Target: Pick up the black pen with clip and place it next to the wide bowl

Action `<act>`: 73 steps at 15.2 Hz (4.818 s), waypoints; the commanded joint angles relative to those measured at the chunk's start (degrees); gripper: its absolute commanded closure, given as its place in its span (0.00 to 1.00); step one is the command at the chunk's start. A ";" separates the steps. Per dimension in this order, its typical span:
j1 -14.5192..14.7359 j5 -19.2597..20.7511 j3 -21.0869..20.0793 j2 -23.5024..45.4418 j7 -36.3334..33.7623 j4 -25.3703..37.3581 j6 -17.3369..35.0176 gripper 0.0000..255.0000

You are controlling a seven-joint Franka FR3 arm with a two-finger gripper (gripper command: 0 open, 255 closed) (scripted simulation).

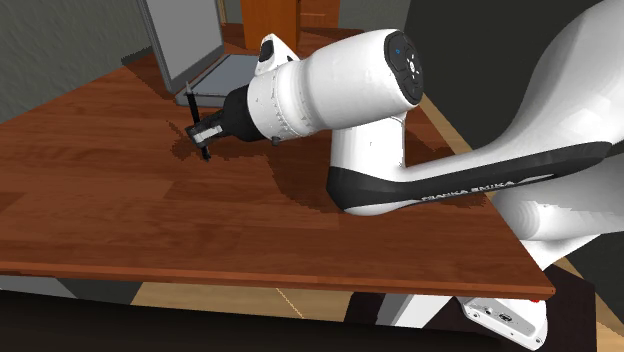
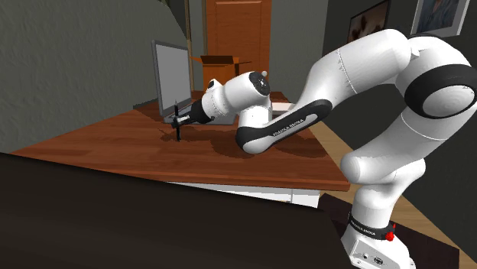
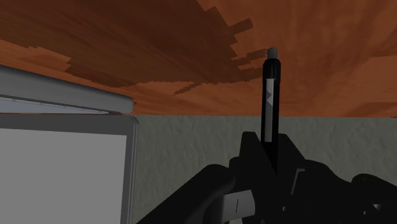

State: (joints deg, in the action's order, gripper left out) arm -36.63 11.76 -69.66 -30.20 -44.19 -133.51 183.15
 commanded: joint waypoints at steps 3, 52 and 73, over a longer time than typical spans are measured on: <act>0.00 0.00 0.00 0.00 0.00 0.00 0.00 1.00; 26.08 -10.10 32.19 5.17 24.48 19.89 -26.67 1.00; 47.71 -30.31 74.39 2.22 66.05 11.94 -26.78 1.00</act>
State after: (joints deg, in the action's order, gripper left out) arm 10.07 -17.44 2.47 -27.75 19.35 -121.23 156.54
